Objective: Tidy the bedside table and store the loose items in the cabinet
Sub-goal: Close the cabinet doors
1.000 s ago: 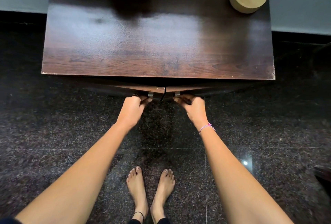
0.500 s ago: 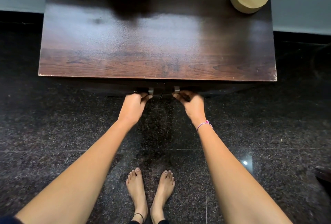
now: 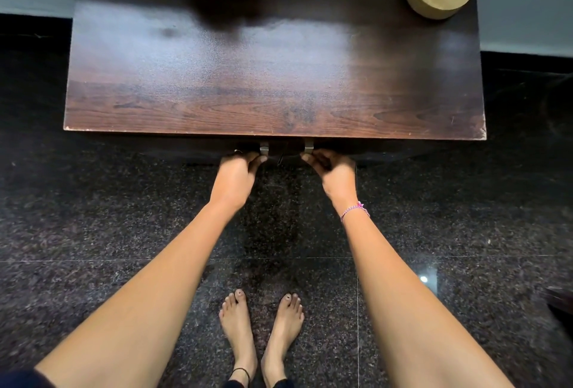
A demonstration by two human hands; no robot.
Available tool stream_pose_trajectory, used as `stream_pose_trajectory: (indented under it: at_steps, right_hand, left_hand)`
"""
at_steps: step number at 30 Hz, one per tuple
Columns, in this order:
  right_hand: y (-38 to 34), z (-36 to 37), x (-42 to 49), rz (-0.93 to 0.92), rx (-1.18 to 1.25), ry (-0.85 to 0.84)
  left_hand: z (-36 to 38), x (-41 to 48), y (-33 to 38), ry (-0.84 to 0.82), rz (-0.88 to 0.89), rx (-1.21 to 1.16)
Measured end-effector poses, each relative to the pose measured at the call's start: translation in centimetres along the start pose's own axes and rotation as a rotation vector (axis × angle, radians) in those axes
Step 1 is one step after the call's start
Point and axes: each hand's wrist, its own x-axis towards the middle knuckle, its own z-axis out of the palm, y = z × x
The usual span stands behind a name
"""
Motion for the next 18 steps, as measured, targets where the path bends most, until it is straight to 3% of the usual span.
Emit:
stream_pose_trajectory:
  at_steps: [8, 12, 18]
  right_hand:
    - [0.2, 0.2, 0.3, 0.101, 0.051, -0.01]
    - [-0.6, 0.1, -0.6, 0.059, -0.033, -0.021]
    - [-3.3, -0.4, -2.5, -0.051, -0.815, -0.004]
  left_hand:
    - [-0.6, 0.7, 0.3, -0.04, 0.025, -0.006]
    - [-1.3, 0.8, 0.9, -0.1, -0.016, 0.051]
    - [-2.2, -0.4, 3.0, -0.136, -0.034, 0.365]
